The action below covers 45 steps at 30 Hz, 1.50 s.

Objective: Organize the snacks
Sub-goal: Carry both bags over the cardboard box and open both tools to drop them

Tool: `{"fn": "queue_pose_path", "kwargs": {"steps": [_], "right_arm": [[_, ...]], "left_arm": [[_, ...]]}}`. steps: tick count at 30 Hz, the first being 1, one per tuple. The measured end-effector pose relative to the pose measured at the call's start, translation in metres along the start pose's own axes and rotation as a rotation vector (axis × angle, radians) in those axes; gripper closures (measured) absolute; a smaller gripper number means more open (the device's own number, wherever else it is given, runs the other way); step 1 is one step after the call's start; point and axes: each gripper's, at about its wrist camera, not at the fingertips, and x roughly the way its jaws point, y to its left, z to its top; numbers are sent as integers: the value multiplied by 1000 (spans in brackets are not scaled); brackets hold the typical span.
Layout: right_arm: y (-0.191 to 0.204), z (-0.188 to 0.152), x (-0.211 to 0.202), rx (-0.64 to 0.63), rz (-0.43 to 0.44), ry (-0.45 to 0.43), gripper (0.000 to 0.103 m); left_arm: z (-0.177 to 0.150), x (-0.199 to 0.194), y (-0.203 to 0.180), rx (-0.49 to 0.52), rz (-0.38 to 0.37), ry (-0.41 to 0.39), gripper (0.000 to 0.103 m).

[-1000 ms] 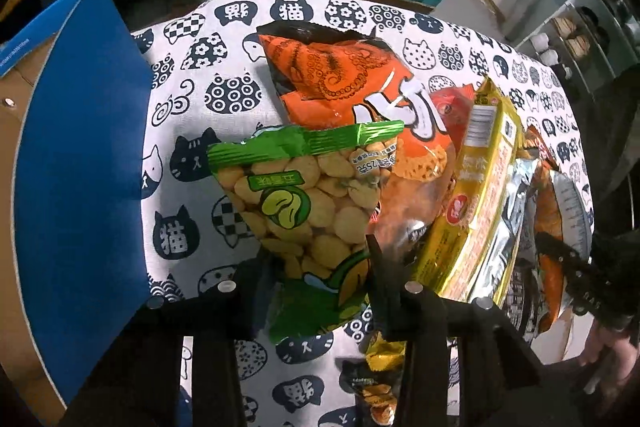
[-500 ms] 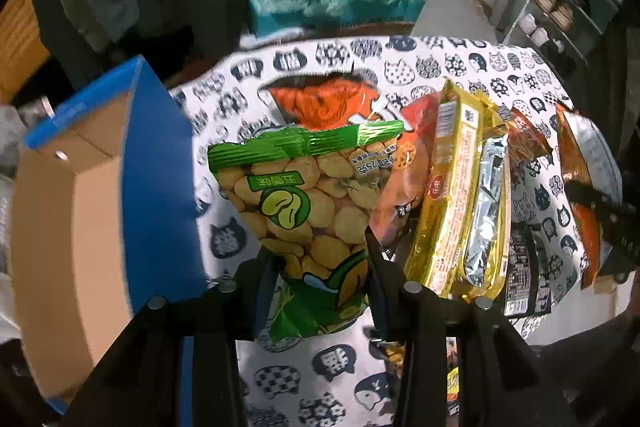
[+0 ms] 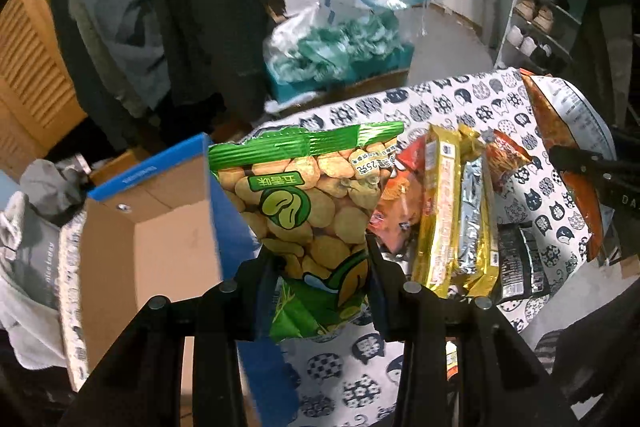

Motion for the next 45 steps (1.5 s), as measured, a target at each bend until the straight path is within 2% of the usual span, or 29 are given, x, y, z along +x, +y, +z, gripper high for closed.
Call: {"fn": "queue_pose_path", "kwargs": {"steps": [9,22,37,45], "right_arm": [[45,22,-10,-65,52,-33,72],[135,60,-2,-187,134,-31,72],[262,87,36,-328,254,55,72],[300,88,59,-364,277,110,71]], "left_arm": [[-9,-31,36,-39,36,-52,63],[-34,-41,96,-94,110,-61,63],[-71,-34,169,-194,185,-20,63],[-86,-24,191,-211,215,14,63]]}}
